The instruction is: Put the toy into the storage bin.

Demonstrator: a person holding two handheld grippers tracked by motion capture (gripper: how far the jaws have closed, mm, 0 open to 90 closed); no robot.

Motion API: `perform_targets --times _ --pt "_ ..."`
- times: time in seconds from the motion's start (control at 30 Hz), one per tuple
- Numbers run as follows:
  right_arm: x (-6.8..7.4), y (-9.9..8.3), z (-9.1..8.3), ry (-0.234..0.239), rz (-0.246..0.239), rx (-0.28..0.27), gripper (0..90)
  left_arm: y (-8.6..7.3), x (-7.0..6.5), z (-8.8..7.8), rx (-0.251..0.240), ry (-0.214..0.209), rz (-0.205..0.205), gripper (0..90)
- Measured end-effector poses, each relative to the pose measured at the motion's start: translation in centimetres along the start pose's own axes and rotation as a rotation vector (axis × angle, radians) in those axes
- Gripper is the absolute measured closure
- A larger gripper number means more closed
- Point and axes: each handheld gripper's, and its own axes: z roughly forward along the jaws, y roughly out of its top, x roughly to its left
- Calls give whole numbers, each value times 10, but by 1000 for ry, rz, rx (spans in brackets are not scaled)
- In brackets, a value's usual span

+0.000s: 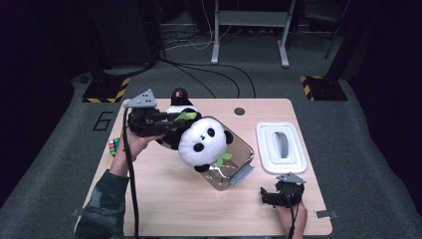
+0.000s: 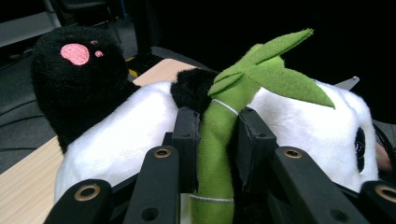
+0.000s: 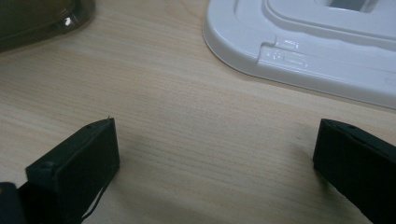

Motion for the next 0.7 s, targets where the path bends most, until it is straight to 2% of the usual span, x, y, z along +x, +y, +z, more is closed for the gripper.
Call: perform_targets --times 0.7 --pt "0 0 0 0 0 0 0 -1 -2 51 27 -79 -11 718"
